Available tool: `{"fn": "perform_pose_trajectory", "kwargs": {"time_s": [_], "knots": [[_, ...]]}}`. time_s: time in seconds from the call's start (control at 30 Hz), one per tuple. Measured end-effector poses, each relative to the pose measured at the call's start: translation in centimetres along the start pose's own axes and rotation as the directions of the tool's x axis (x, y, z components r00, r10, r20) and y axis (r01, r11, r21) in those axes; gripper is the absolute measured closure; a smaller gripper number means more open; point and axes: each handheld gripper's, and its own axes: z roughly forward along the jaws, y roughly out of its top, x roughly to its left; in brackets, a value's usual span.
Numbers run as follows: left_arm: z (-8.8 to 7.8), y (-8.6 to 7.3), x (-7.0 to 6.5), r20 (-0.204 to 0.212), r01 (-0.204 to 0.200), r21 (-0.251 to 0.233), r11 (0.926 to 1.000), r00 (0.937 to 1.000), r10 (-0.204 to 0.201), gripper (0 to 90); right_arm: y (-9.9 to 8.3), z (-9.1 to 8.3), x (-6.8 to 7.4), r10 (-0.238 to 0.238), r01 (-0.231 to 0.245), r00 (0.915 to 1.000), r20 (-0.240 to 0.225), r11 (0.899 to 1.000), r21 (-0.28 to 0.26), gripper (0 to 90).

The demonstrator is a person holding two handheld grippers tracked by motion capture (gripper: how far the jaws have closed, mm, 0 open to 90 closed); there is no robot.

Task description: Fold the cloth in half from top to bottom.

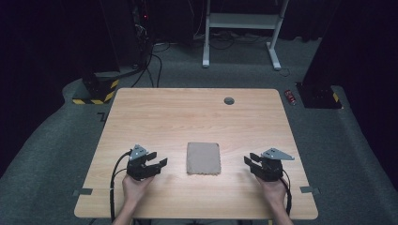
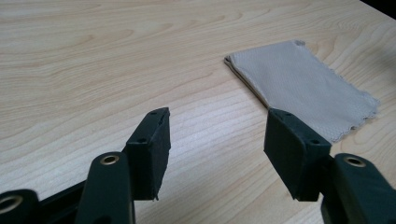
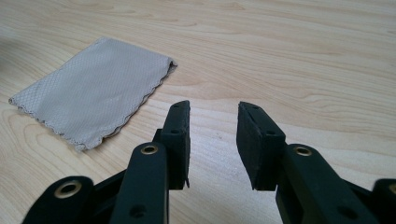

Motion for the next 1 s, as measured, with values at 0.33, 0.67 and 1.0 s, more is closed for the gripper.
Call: {"fn": "perform_pose_trajectory", "kwargs": {"time_s": [0.33,0.67,1.0], "knots": [[-0.3,-0.9,0.4,-0.023,0.002,0.016,0.9999,0.9997,-0.002,40.9,-0.8,0.2,0.1,-0.005,0.005,1.0,0.006,1.0,0.03,63.6],[-0.4,-1.8,0.9,-0.044,0.017,0.035,0.9992,0.9989,-0.016,40.7,-1.7,0.3,-0.3,0.01,-0.011,0.9997,0.021,0.998,0.054,63.4],[-0.4,-2.5,1.6,-0.075,0.029,0.055,0.9981,0.9969,-0.024,40.8,-2.4,0.4,-0.7,-0.009,0.005,0.9984,0.055,0.996,0.089,62.7]]}}
